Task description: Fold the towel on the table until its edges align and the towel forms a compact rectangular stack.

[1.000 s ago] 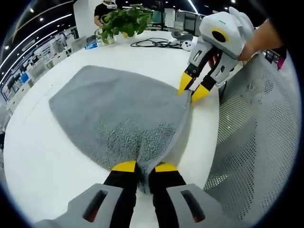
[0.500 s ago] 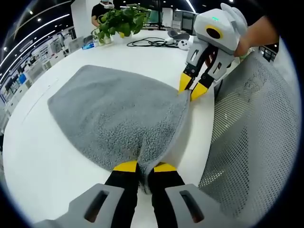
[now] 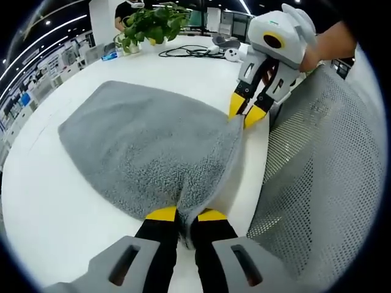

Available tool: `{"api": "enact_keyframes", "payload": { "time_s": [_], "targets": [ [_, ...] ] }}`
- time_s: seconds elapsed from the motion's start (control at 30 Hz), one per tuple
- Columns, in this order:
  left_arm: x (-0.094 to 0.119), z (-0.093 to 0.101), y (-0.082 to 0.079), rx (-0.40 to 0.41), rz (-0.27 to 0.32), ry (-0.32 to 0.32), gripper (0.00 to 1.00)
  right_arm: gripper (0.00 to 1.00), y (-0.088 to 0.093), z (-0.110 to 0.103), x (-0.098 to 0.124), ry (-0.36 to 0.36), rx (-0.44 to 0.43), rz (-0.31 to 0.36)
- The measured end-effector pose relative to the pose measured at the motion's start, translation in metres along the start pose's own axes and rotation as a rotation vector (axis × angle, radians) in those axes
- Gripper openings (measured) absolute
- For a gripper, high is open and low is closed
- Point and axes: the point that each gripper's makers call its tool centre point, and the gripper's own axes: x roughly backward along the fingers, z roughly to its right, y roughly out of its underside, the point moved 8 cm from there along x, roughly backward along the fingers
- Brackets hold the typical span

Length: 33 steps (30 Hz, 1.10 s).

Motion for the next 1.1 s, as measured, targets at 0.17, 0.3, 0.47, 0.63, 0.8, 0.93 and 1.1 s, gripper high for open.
{"api": "enact_keyframes", "payload": {
  "time_s": [0.17, 0.3, 0.47, 0.63, 0.8, 0.93, 1.1],
  "targets": [
    [0.0, 0.0, -0.002, -0.045, -0.016, 0.003, 0.09, 0.04, 0.0, -0.002, 0.0, 0.003, -0.021, 0.0],
    [0.0, 0.001, -0.002, -0.049, -0.024, 0.002, 0.08, 0.04, 0.0, -0.003, 0.002, 0.012, -0.003, -0.001],
    [0.004, 0.002, -0.003, -0.011, -0.019, 0.018, 0.08, 0.04, -0.001, -0.002, 0.006, 0.001, -0.014, 0.004],
    [0.008, 0.001, -0.007, -0.009, -0.017, 0.021, 0.08, 0.04, -0.002, -0.002, 0.008, 0.002, -0.017, 0.011],
    [0.013, -0.001, -0.01, 0.011, -0.004, 0.022, 0.08, 0.04, -0.004, -0.003, 0.014, 0.004, -0.044, 0.034],
    [0.019, -0.003, -0.015, 0.021, 0.011, 0.022, 0.08, 0.04, -0.008, 0.0, 0.018, 0.005, -0.058, 0.052],
    [0.027, -0.006, -0.021, 0.02, 0.023, 0.019, 0.08, 0.04, -0.016, 0.002, 0.027, 0.01, -0.06, 0.071]
  ]
}}
